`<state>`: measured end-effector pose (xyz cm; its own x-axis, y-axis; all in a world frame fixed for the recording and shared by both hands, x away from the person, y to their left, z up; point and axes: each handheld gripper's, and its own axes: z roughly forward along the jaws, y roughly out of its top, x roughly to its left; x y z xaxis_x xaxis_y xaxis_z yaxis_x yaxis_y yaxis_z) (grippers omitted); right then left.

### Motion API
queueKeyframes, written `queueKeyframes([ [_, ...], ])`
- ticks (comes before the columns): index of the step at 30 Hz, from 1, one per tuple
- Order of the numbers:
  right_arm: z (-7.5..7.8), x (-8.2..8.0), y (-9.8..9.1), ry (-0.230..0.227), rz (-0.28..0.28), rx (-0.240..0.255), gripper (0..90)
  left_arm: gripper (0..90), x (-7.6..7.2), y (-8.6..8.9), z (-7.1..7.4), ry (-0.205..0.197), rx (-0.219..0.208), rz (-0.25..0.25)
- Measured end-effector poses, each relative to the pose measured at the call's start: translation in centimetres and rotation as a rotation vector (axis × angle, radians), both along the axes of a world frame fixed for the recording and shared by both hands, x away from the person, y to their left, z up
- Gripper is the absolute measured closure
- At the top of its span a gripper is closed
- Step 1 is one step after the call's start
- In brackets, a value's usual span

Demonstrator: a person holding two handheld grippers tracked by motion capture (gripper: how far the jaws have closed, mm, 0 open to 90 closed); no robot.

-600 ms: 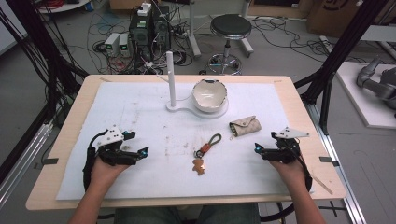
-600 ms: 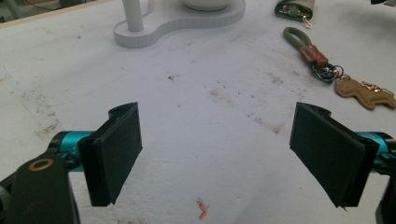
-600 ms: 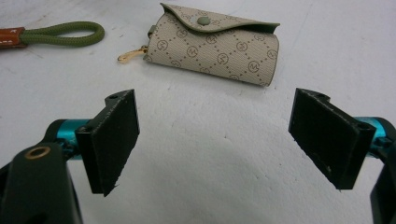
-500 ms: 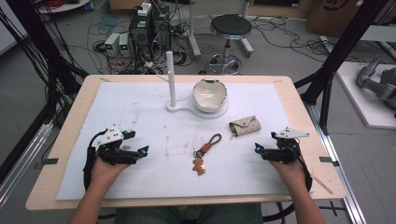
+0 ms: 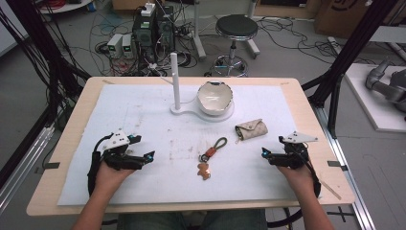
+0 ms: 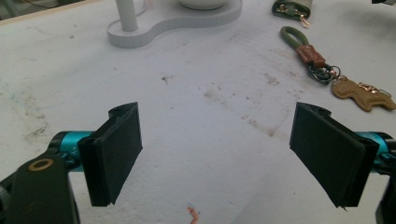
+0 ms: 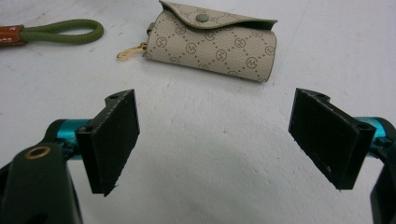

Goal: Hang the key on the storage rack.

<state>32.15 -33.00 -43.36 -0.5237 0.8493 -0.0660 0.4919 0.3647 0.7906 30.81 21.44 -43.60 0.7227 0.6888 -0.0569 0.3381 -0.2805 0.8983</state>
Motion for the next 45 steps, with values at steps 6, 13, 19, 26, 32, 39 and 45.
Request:
queueKeyframes([
  [6, 0.0, -0.7, -0.3, -0.004, 0.004, -0.002, 16.4, 16.8, 0.3, -1.0, 0.2, -0.002, -0.004, -0.009],
  [13, 0.1, -1.6, -1.4, 0.0, -0.022, 0.006, 16.5, 16.8, 1.2, -3.2, 0.3, -0.001, -0.002, -0.033],
  [19, 0.0, -2.9, -2.5, -0.002, -0.039, 0.004, 16.5, 16.8, 1.9, -5.9, 0.5, -0.002, 0.001, -0.065],
  [26, 0.0, -4.2, -3.7, 0.001, -0.067, 0.004, 16.5, 16.8, 2.7, -9.2, 0.5, 0.008, 0.013, -0.103],
  [32, 0.0, -5.4, -4.8, -0.002, -0.087, 0.0, 16.5, 16.8, 3.6, -12.1, 0.0, 0.039, 0.018, -0.142],
  [39, 0.0, -6.2, -5.1, 0.0, -0.102, -0.008, 16.5, 16.8, 4.5, -15.4, -0.7, 0.103, 0.037, -0.184],
  [45, 0.0, -6.7, -5.3, -0.001, -0.105, -0.018, 16.5, 16.8, 4.8, -17.7, -1.2, 0.127, 0.084, -0.213],
])
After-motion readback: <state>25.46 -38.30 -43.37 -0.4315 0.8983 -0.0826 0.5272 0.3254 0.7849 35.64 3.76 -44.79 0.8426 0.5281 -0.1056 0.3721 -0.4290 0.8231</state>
